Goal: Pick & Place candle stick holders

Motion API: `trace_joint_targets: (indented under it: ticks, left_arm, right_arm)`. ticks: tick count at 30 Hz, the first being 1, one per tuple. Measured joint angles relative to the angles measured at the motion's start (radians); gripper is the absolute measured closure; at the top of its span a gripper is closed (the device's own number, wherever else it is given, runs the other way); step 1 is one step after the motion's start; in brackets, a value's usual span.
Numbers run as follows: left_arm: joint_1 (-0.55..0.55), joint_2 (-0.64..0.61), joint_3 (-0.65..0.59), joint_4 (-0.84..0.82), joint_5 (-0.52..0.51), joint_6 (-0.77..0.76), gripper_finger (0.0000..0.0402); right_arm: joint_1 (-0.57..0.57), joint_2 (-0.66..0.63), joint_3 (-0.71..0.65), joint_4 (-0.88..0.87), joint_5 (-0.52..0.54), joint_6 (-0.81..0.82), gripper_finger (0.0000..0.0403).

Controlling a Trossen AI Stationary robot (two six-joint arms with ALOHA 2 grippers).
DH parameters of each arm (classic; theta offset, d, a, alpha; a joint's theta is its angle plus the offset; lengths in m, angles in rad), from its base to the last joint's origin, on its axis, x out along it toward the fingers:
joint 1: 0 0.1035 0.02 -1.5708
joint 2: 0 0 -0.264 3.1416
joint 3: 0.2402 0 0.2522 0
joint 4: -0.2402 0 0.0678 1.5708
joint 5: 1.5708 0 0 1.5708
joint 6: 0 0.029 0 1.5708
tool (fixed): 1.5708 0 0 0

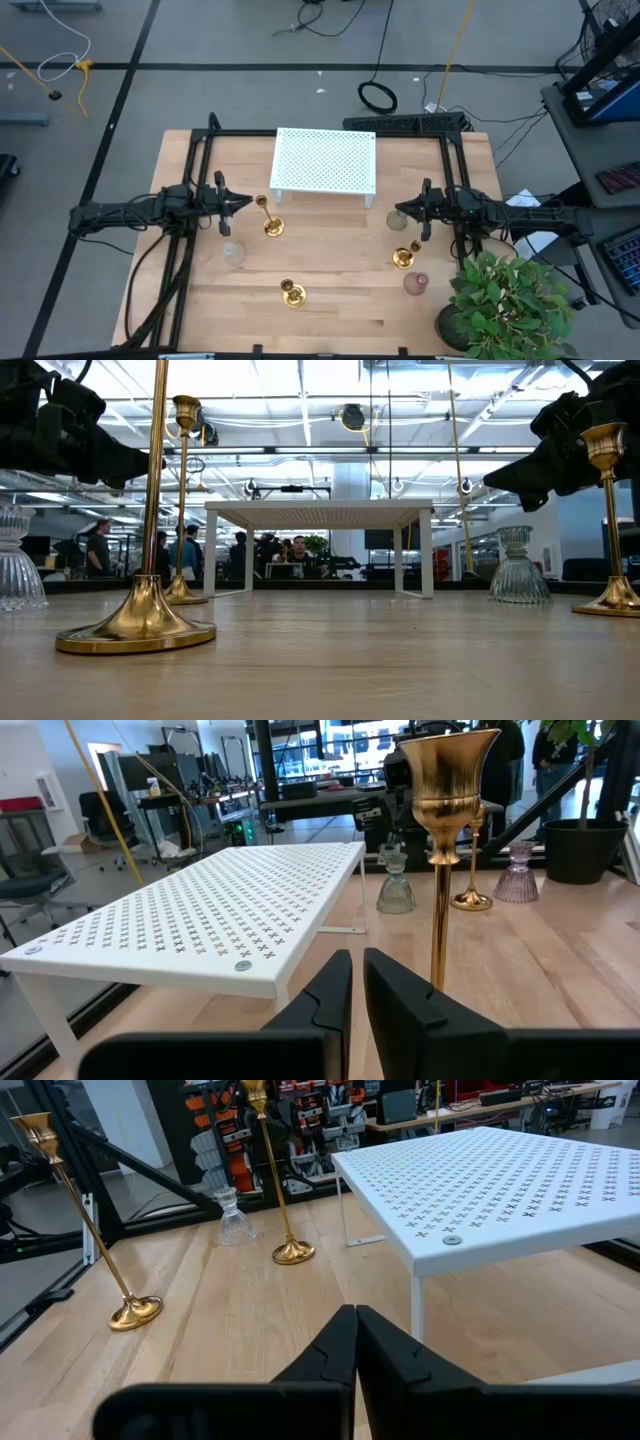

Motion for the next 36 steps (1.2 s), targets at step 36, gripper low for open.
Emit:
trace_joint_targets:
  ticks: [36]
  left_arm:
    - [0.0,0.0,0.0,0.0,-0.002,0.254,0.0366]
  right_arm:
    - [0.0,0.0,0.0,0.024,0.0,-0.115,0.0403]
